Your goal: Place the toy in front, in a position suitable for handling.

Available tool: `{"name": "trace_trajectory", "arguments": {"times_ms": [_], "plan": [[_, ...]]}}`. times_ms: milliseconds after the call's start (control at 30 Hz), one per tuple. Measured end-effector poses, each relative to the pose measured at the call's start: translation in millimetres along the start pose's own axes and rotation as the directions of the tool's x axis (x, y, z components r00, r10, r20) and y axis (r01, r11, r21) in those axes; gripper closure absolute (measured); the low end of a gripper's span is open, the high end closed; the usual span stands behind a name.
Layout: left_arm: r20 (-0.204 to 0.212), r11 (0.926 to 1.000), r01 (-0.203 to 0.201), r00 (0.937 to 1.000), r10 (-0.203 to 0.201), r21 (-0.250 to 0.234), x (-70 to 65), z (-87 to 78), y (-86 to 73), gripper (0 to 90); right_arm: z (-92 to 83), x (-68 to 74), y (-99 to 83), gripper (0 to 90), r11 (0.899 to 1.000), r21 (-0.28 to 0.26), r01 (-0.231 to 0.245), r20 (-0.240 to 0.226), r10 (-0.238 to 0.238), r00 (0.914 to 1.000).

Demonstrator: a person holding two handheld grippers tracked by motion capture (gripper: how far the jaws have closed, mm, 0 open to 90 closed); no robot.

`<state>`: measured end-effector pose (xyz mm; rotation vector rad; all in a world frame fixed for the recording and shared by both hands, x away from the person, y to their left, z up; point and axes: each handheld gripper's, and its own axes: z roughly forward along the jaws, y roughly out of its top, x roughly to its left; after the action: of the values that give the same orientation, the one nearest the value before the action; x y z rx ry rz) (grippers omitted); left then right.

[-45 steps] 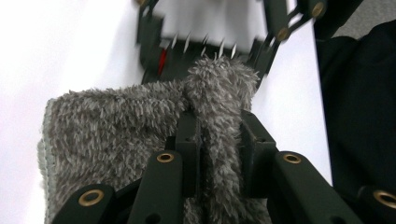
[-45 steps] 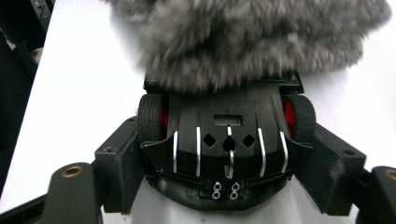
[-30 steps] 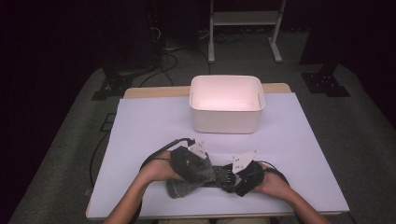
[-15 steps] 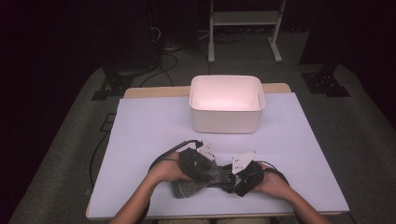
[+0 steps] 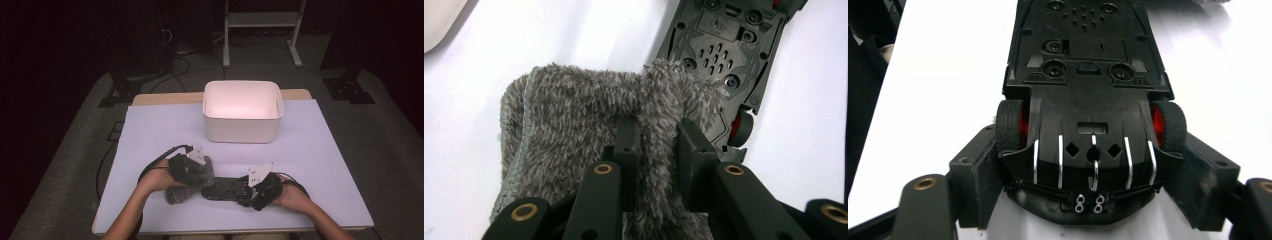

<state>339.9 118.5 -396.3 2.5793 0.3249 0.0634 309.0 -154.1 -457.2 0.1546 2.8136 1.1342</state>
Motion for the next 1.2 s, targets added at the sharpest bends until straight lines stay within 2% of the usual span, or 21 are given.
{"name": "trace_trajectory", "arguments": {"times_ms": [133,267,400,500,567,667,767,933,1067,1167,1200], "plan": [[0.018,0.9996,-0.011,0.9998,0.011,-0.026,-1.6,6.5,9.4,74.1,-0.1,-0.2,0.0,23.2,1.000,0.002,-0.005,-0.002,0.005,1.0000],[0.047,0.9981,-0.042,0.9979,0.044,-0.046,-6.2,16.6,30.1,74.1,0.0,0.0,-0.1,23.3,1.000,-0.001,-0.005,-0.002,0.005,1.0000],[0.071,0.9929,-0.101,0.9920,0.105,-0.063,-13.5,29.0,55.1,74.1,0.1,0.2,-0.4,23.3,1.000,-0.004,-0.004,-0.002,0.004,1.0000],[0.060,0.9906,-0.134,0.9889,0.136,-0.026,-17.6,38.0,64.4,74.0,0.1,-0.1,-0.9,23.3,1.000,-0.005,-0.002,-0.001,0.002,1.0000],[0.060,0.9916,-0.125,0.9901,0.127,-0.031,-16.8,37.1,62.5,74.0,0.1,-0.3,-1.4,23.2,1.000,-0.006,-0.009,-0.004,0.009,1.0000],[0.045,0.9936,-0.112,0.9926,0.113,-0.014,-13.1,30.6,51.6,74.0,-0.2,0.6,-1.0,23.3,1.000,-0.008,0.002,0.003,-0.002,1.0000],[0.029,0.9968,-0.079,0.9964,0.079,-0.012,-9.5,20.9,32.5,74.0,-0.2,0.7,-1.0,23.3,1.000,-0.007,0.007,0.004,-0.007,1.0000],[0.016,0.9992,-0.020,0.9997,0.020,-0.035,-4.7,4.7,-2.3,74.0,-0.1,-0.2,-0.6,23.2,1.000,-0.004,0.019,0.003,-0.019,0.9998],[0.007,0.9991,0.005,1.0000,-0.004,-0.043,-1.9,1.1,-10.4,74.0,0.2,-0.6,-0.7,23.3,1.000,-0.005,0.014,0.000,-0.014,0.9999],[0.011,0.9994,0.001,0.9999,-0.001,-0.034,-0.3,2.1,-8.6,73.9,0.0,-0.3,-0.4,23.3,1.000,-0.002,0.018,0.003,-0.018,0.9998],[0.011,0.9990,0.003,0.9999,-0.003,-0.045,0.9,4.3,-4.2,73.9,0.1,-0.1,-0.3,23.3,1.000,-0.002,0.018,0.004,-0.018,0.9998]]}}
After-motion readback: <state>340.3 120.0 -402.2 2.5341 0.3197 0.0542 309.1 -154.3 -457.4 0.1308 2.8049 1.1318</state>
